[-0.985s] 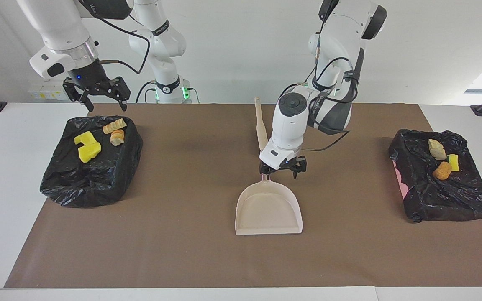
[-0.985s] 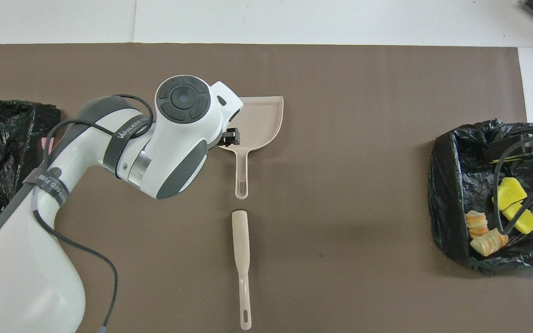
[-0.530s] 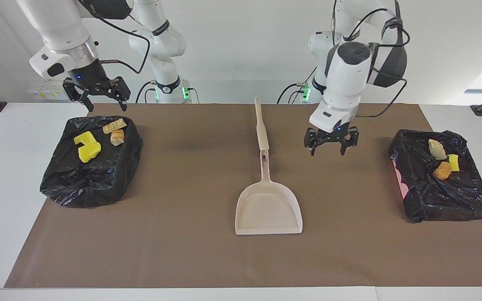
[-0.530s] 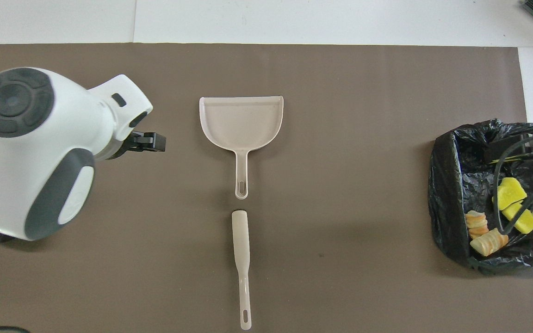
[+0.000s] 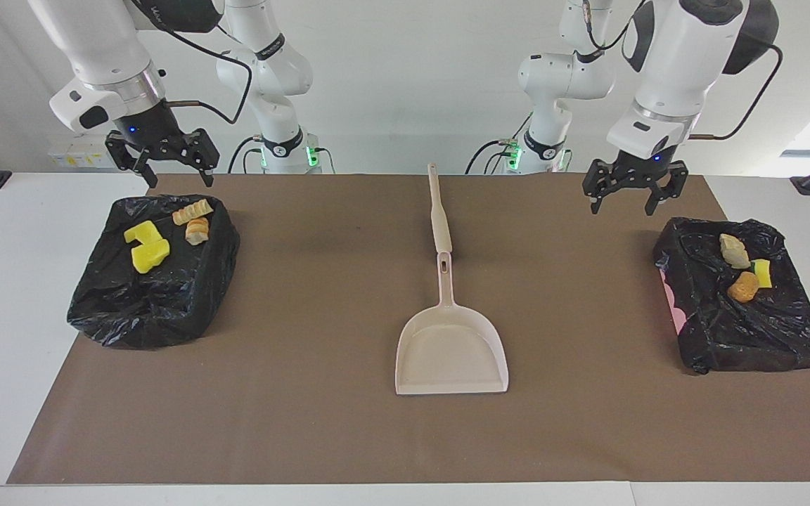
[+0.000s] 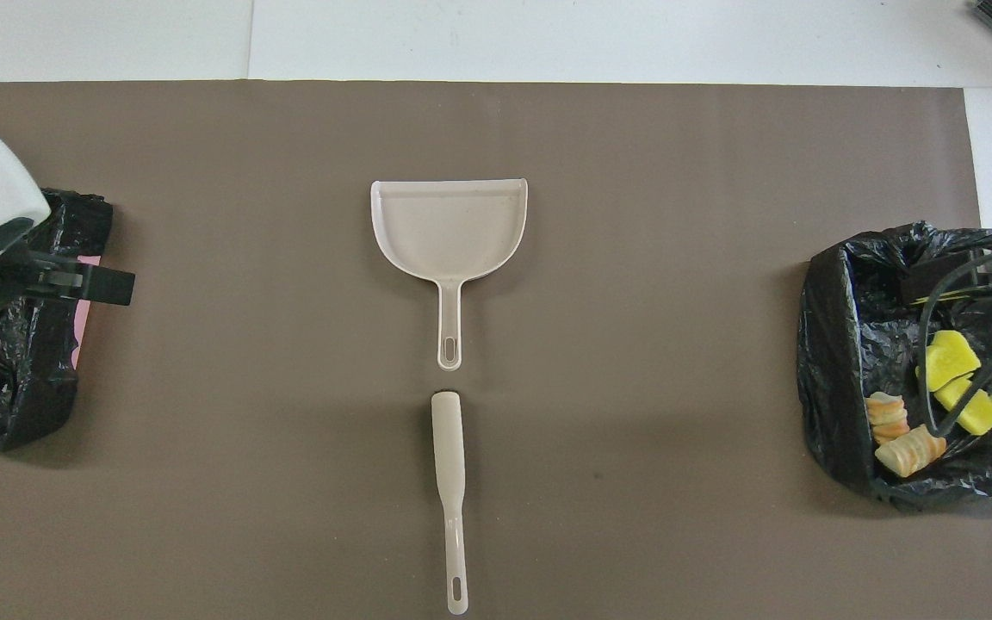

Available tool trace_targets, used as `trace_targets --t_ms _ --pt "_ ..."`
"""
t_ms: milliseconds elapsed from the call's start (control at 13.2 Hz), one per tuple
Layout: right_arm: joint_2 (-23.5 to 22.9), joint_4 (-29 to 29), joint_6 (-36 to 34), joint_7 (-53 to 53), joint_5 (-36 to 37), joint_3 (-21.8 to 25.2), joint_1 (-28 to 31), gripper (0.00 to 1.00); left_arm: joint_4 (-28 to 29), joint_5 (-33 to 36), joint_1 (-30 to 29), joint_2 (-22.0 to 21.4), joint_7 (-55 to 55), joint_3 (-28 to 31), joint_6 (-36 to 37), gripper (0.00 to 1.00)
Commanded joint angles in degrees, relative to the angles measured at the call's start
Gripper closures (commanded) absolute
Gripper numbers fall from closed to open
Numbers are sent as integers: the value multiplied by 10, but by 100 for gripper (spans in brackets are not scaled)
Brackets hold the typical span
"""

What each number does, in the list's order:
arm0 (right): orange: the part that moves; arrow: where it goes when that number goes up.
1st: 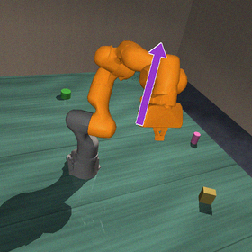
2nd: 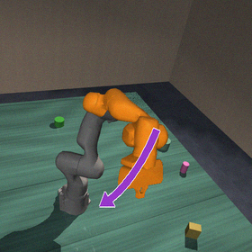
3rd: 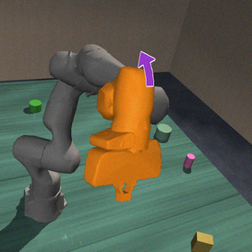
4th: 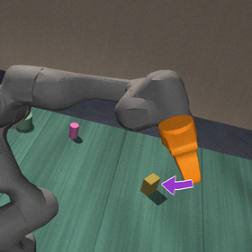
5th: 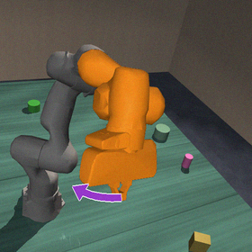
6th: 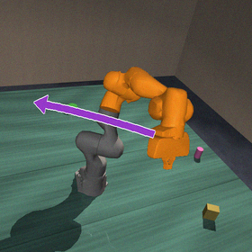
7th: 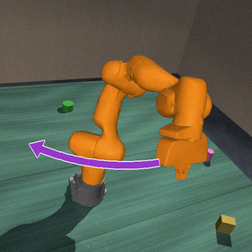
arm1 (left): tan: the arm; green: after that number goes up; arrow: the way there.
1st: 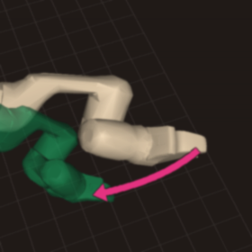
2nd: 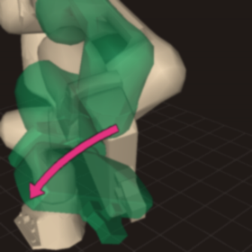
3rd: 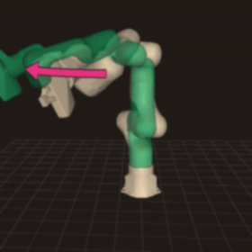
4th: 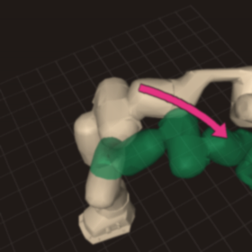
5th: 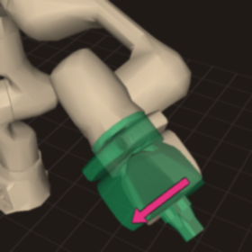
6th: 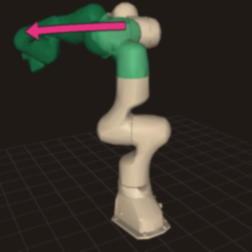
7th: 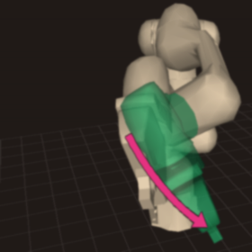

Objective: Sweep and dump trash in bin

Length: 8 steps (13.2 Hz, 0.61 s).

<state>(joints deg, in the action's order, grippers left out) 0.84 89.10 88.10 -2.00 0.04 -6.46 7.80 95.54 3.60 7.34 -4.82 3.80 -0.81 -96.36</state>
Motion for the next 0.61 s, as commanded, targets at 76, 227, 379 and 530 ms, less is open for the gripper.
trace_targets --t_ms 76,227,379,530 --pt "7 6 0 9 -10 -2 3 0 -83 -36 -41 28 32 -3 83 0" --pt "7 5 0 9 -10 -2 3 0 -113 -37 -44 38 35 -2 109 0" --pt "7 5 0 9 -10 -2 3 0 -103 -38 -41 28 40 -1 106 0" --pt "7 5 0 9 -10 -2 3 0 -94 -38 -37 24 40 7 103 0"
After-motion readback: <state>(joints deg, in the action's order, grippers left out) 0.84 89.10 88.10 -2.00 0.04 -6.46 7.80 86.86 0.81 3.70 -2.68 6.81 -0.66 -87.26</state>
